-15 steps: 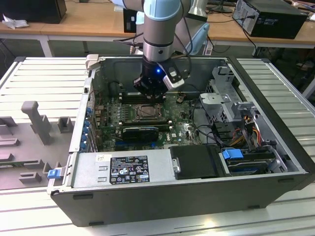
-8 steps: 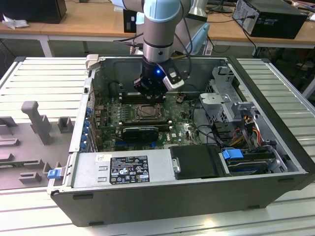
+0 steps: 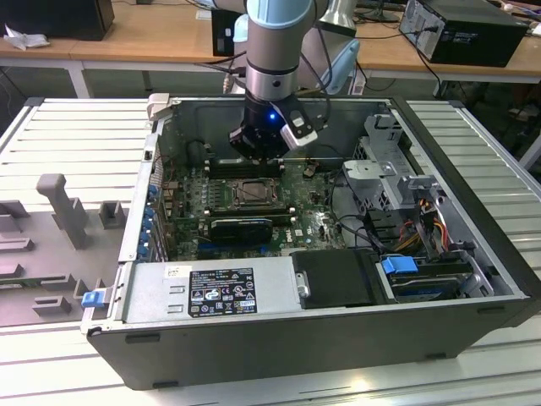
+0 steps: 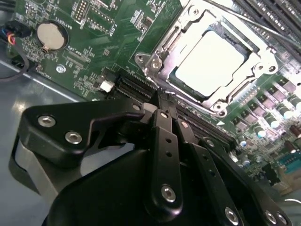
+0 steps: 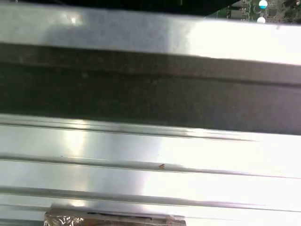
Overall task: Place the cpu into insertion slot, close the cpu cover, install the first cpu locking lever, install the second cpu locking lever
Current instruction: 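Install the first cpu locking lever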
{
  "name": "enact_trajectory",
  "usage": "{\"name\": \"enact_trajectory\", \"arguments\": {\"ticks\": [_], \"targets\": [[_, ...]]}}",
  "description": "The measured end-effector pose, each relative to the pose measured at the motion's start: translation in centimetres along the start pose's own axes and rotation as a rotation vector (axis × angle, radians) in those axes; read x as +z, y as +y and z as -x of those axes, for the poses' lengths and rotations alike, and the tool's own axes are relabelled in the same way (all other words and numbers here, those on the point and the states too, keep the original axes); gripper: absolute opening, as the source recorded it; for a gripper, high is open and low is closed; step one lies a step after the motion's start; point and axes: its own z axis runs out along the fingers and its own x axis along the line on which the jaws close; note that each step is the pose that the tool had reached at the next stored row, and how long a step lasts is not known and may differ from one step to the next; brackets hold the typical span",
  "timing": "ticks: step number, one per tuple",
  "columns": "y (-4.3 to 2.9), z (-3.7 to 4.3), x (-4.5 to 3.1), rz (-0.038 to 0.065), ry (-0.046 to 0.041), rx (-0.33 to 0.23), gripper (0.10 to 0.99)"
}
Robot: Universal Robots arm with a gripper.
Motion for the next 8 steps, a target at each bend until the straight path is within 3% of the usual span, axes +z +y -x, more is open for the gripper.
{"name": "enact_trajectory", "arguments": {"ticks": [8], "targets": [[-0.60,-0.05,-0.06,0.000,0.0001,0.000,0.106]]}}
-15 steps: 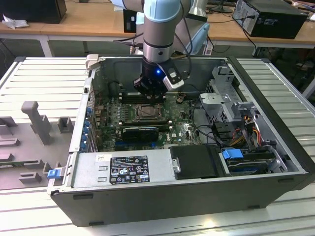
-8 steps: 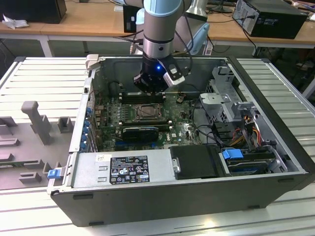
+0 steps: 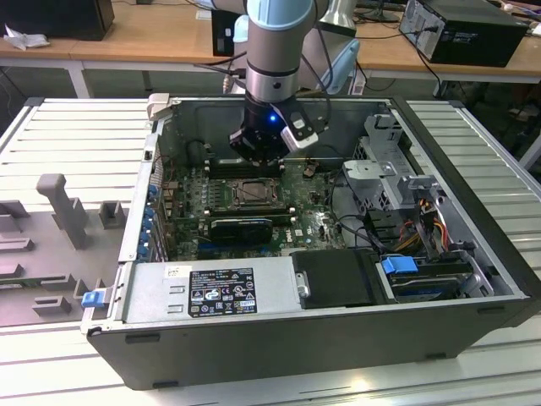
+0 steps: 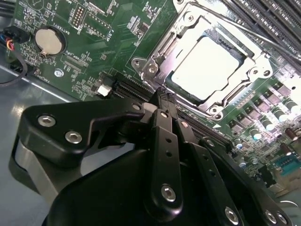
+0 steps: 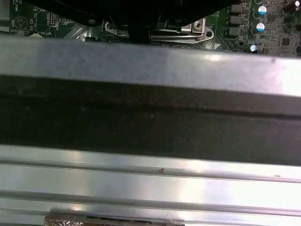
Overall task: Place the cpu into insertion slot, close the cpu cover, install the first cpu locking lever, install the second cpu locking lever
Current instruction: 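Install the first cpu locking lever, then install the second cpu locking lever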
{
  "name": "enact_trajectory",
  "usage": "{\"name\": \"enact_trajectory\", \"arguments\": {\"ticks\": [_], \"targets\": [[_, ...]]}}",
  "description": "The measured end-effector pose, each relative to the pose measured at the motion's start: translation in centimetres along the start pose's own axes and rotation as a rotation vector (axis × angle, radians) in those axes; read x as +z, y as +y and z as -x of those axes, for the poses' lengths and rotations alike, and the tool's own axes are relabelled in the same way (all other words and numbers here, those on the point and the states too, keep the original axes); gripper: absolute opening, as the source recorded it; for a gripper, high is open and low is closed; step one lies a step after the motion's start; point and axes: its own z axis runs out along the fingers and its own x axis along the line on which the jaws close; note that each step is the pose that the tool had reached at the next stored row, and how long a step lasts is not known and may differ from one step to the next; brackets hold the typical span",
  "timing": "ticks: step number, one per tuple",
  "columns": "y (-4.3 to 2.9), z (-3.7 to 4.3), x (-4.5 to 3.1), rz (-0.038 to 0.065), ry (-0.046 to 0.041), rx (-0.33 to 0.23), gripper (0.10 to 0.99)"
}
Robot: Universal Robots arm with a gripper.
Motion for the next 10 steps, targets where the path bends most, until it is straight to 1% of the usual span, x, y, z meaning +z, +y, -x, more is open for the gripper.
{"name": "enact_trajectory", "arguments": {"ticks": [8,10], "targets": [[-0.75,-0.05,-0.06,0.000,0.0000,0.000,0.106],[-0.85,-0.05,-0.07,0.000,0.0000,0.000,0.106]]}}
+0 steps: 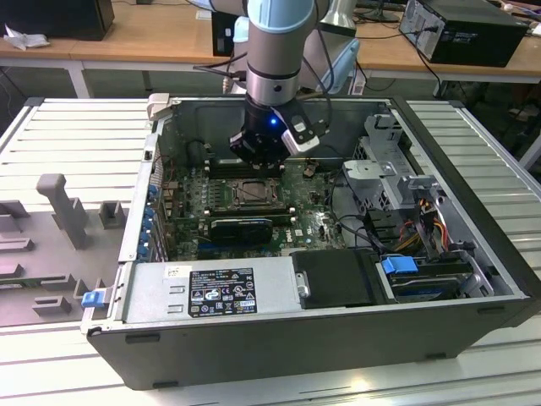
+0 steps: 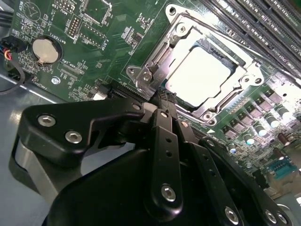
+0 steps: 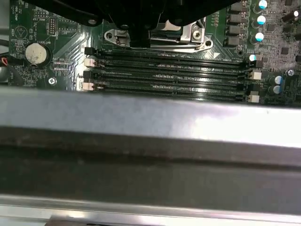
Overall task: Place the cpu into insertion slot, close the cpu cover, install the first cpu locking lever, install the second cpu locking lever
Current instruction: 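Install the second cpu locking lever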
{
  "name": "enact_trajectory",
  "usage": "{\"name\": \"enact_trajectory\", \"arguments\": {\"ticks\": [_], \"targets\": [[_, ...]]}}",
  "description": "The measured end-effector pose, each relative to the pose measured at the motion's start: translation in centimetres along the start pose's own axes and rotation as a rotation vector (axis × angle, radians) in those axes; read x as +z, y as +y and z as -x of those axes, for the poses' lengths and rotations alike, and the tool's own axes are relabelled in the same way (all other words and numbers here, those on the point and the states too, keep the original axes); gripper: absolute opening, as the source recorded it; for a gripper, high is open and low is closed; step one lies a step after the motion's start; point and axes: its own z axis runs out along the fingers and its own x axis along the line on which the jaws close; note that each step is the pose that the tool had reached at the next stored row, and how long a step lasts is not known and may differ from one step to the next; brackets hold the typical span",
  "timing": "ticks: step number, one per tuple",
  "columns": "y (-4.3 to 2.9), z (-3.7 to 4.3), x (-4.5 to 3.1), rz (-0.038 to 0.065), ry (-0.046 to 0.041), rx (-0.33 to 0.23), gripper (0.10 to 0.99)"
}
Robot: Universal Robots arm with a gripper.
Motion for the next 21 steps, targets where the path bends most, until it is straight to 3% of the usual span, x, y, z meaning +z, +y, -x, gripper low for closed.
{"name": "enact_trajectory", "arguments": {"ticks": [2,5,8,12,16,19,21], "targets": [[-0.06,-0.01,-0.27,0.000,0.0001,0.000,0.106],[0.00,-0.02,-1.31,0.000,0.0000,0.000,0.106],[0.12,-0.02,-2.83,0.000,0.0000,0.000,0.106],[-0.25,-0.06,-3.05,0.000,0.0001,0.000,0.106],[-3.30,-0.51,-3.23,0.000,0.0000,0.000,0.106],[-4.60,-0.62,-3.26,0.000,0.0006,0.000,0.106],[-5.06,-0.65,-3.12,0.003,0.0045,0.000,0.106]]}}
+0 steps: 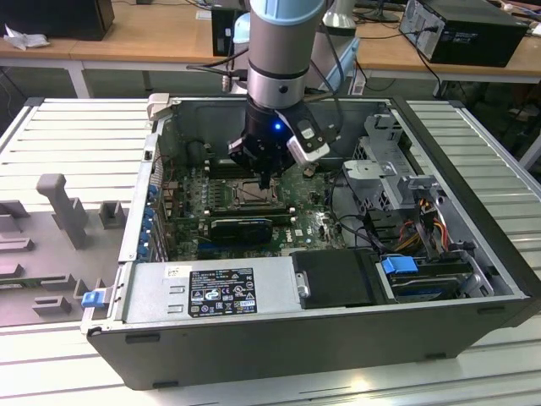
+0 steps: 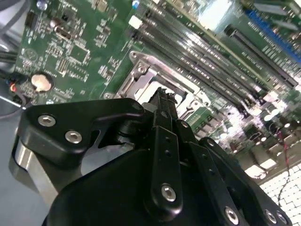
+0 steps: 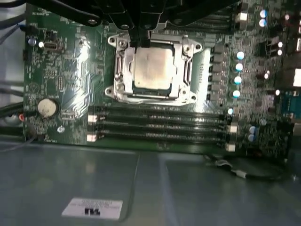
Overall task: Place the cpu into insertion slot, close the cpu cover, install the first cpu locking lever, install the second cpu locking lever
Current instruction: 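Install the second cpu locking lever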
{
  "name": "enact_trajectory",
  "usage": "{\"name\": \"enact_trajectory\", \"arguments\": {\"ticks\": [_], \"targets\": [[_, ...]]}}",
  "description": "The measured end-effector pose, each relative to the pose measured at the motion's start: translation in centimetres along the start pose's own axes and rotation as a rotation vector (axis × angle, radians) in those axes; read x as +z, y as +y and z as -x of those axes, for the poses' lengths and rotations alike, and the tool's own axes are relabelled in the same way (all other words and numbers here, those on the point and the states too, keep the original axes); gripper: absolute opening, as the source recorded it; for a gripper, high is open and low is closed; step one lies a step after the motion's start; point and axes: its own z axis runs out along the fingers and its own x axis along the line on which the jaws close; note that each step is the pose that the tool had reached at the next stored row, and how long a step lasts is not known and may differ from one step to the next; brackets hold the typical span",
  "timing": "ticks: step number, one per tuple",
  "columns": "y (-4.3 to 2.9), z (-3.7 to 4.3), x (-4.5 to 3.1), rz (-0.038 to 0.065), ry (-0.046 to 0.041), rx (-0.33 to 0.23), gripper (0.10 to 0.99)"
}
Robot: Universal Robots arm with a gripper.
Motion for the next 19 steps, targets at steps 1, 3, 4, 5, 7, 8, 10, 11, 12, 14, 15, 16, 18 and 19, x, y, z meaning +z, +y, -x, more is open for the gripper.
{"name": "enact_trajectory", "arguments": {"ticks": [1,3,4,5,7,8,10,11,12,14,15,16,18,19], "targets": [[-0.14,-0.02,0.04,0.008,0.0002,0.000,0.106],[-0.47,-0.07,0.11,0.052,-0.0027,-0.001,0.106],[-0.61,-0.09,0.10,0.057,-0.0030,-0.001,0.106],[-1.08,-0.14,0.08,0.059,-0.0030,-0.001,0.106],[-1.88,-0.21,0.05,0.060,-0.0032,-0.001,0.106],[-2.39,-0.28,0.02,0.061,-0.0032,-0.001,0.106],[-2.75,-0.47,0.03,0.064,-0.0034,-0.001,0.106],[-2.88,-0.76,0.06,0.068,-0.0035,-0.003,0.106],[-2.95,-1.15,0.09,0.072,-0.0037,-0.003,0.106],[-3.02,-1.79,0.12,0.079,-0.0040,-0.005,0.106],[-3.02,-2.04,0.14,0.080,-0.0040,-0.006,0.106],[-3.01,-2.29,0.17,0.082,-0.0039,-0.007,0.106],[-3.00,-2.49,0.28,0.084,-0.0038,-0.008,0.106],[-3.03,-2.50,0.51,0.084,-0.0027,-0.008,0.106]]}}
